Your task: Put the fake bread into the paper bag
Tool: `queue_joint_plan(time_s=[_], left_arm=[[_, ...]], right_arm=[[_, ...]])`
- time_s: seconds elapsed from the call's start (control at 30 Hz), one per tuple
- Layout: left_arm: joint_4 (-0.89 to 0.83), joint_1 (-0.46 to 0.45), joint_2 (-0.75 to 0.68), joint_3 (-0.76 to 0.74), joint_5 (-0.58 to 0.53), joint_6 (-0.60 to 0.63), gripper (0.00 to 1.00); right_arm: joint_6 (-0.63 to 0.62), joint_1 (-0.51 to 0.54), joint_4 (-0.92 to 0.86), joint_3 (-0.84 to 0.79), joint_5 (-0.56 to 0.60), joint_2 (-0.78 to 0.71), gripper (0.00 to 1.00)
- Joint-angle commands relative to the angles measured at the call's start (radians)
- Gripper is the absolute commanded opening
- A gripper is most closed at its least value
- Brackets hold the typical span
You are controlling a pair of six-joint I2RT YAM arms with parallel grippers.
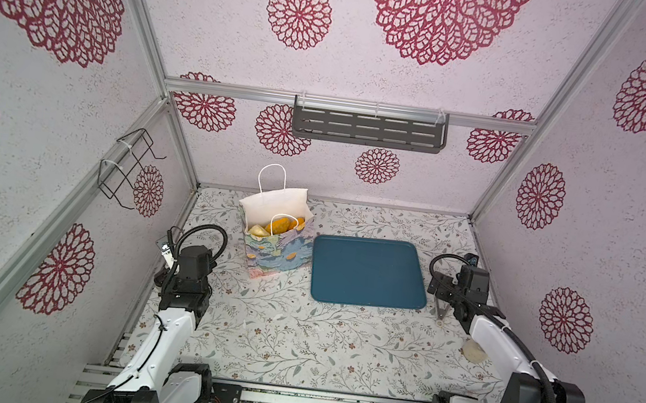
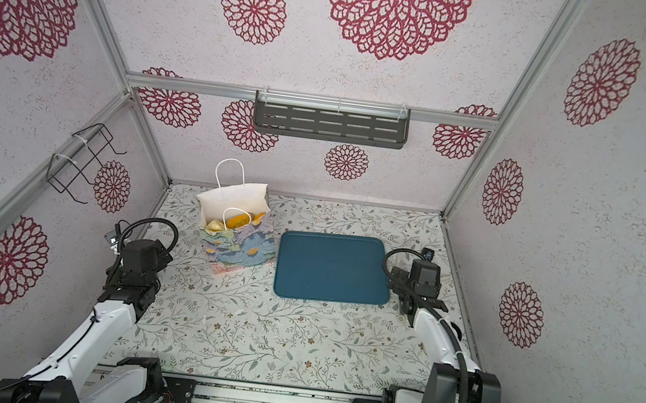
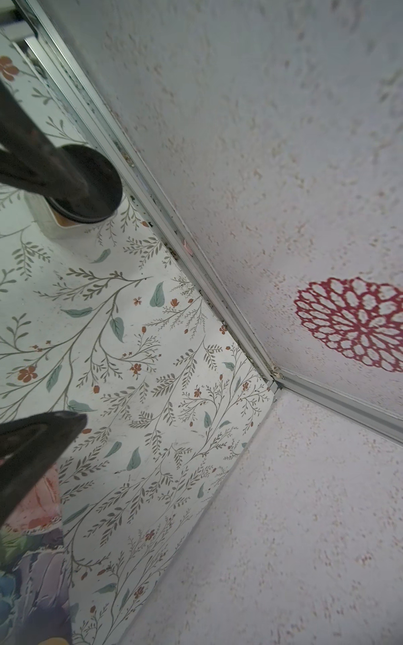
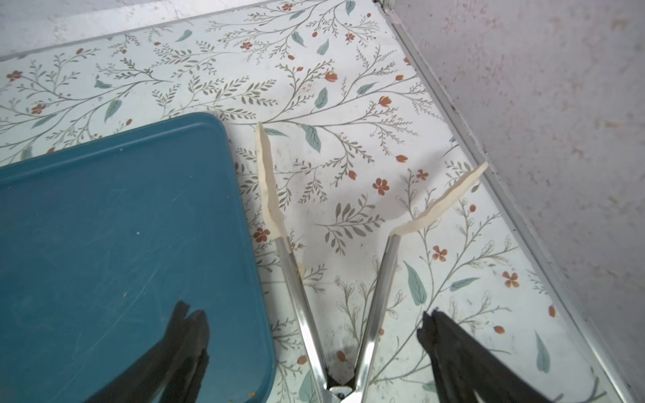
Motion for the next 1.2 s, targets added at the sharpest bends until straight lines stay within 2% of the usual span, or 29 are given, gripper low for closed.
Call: queue_joint_plan(time_s=[0.0,0.1,0.17,0.2,0.37,0.43,0.53,0.67,0.77,0.87,0.97,1.03,1.17], left_arm=[[0.187,0.025,0.029,-0.041,0.052,0.092,0.97],[0.364,0.055,0.086,-0.097,0.167,0.152,0.97],[0.556,0.073,0.153,-0.159,0.208,0.176,0.97],[0.596,0.080,0.186,-0.167,0.224,0.183,0.97],[0.645,0.086,0.288,-0.120,0.267,0.211,0.97],[0.753,0.089,0.332,-0.131,0.257,0.218,0.97],[0.758,0.105,0.376,-0.100,0.291,0.241,0.97],[0.928,0.117,0.446,-0.145,0.319,0.254,0.97],[0.913,0.115,0.435,-0.152,0.347,0.251,0.97],[1.015,0.114,0.474,-0.189,0.406,0.271,0.97],[1.218,0.115,0.581,-0.218,0.483,0.311,0.97],[1.148,0.116,0.551,-0.209,0.525,0.314,0.97],[1.041,0.116,0.549,-0.150,0.509,0.312,0.97]], right_arm=[[0.039,-0.004,0.153,-0.062,-0.047,-0.077,0.99],[0.035,-0.004,0.274,-0.137,-0.108,-0.119,0.99],[0.046,-0.004,0.329,-0.171,-0.117,-0.130,0.99],[0.050,-0.004,0.348,-0.184,-0.112,-0.128,0.99],[0.055,-0.004,0.453,-0.219,-0.058,-0.082,0.99],[0.078,-0.005,0.516,-0.235,-0.016,-0.053,0.99],[0.087,-0.007,0.576,-0.238,0.070,-0.015,0.99],[0.047,-0.007,0.714,-0.278,0.101,0.022,0.99],[0.026,-0.007,0.774,-0.307,0.111,0.038,0.99],[0.010,-0.007,0.854,-0.352,0.134,0.064,0.99],[0.029,-0.007,0.941,-0.393,0.158,0.078,0.99],[0.019,-0.008,0.987,-0.406,0.147,0.087,0.99],[0.002,-0.008,1.019,-0.392,0.139,0.120,0.99]])
